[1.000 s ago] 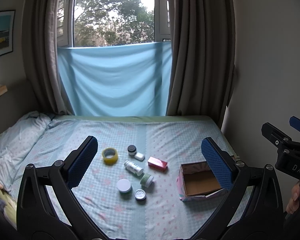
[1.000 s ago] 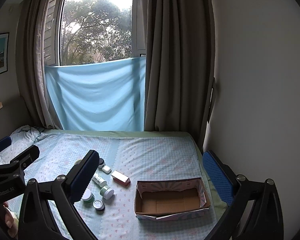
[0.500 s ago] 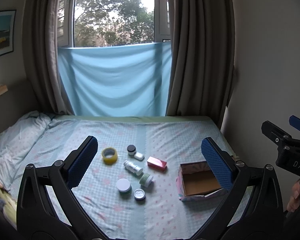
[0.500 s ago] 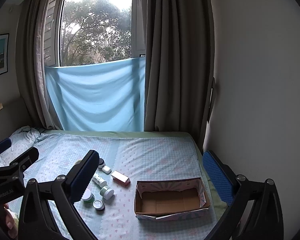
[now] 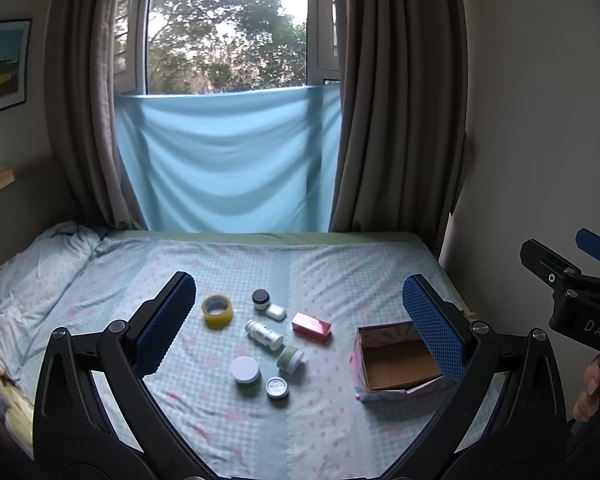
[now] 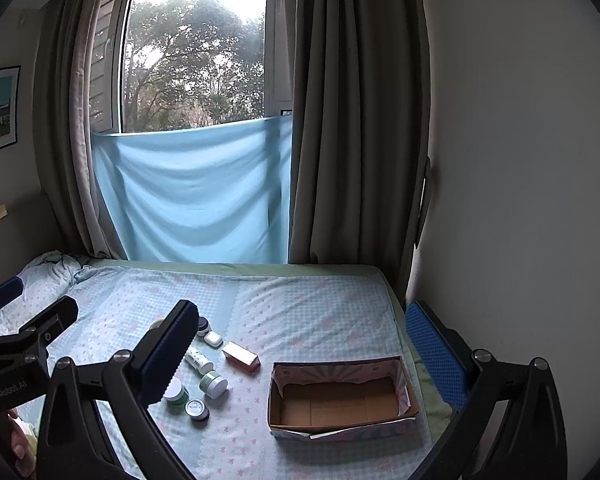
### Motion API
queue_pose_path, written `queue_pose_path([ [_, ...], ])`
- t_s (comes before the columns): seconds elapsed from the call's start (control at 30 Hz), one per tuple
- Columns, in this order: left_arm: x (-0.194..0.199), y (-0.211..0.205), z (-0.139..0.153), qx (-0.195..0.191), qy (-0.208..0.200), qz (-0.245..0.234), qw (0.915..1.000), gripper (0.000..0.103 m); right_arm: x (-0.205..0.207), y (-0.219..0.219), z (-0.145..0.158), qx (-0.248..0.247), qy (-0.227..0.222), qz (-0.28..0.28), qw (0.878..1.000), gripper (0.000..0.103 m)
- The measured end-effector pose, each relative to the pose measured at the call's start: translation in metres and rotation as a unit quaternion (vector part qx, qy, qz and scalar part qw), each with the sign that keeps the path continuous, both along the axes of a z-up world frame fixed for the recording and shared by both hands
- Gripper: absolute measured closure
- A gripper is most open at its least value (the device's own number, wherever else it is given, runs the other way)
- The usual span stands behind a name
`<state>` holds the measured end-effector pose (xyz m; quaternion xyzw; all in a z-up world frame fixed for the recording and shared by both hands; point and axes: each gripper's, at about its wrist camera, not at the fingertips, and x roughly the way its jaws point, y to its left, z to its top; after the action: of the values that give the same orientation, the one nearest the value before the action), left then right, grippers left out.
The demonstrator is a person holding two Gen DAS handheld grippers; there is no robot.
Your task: Organize rigid objects
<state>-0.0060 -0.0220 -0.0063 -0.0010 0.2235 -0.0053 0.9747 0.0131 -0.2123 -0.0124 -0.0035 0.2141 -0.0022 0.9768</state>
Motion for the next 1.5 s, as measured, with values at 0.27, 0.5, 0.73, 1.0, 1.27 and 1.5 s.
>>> queue_pose_path([
  [0.27,0.0,-0.003,0.0,0.0,0.0,-0.004,1.0,0.001,-0.001,0.0,-0.002,0.002,-0.003,0.001,1.0,0.0],
  [0.5,-0.001,-0.003,0.0,0.001,-0.001,-0.005,1.0,0.001,-0.001,-0.001,-0.001,0.002,-0.003,0.001,1.0,0.0],
  [0.73,-0.001,-0.003,0.0,0.001,-0.001,-0.005,1.0,0.001,-0.001,0.0,-0.003,0.003,-0.002,0.002,1.0,0.0],
  [1.0,-0.001,-0.002,0.001,0.0,0.002,-0.005,1.0,0.001,0.0,0.0,-0.003,0.002,-0.001,0.003,1.0,0.0],
  [1.27,0.017,0.016,-0.005,0.011,0.039,0.014,0.9991,0.0,0.015,0.008,-0.013,0.007,0.022,0.028,0.999,0.0],
  [1.5,0.046,0.077,-0.039,0.003,0.09,0.033,0.9954,0.001,0.05,0.036,-0.047,0.021,0.076,0.038,0.996,0.0],
])
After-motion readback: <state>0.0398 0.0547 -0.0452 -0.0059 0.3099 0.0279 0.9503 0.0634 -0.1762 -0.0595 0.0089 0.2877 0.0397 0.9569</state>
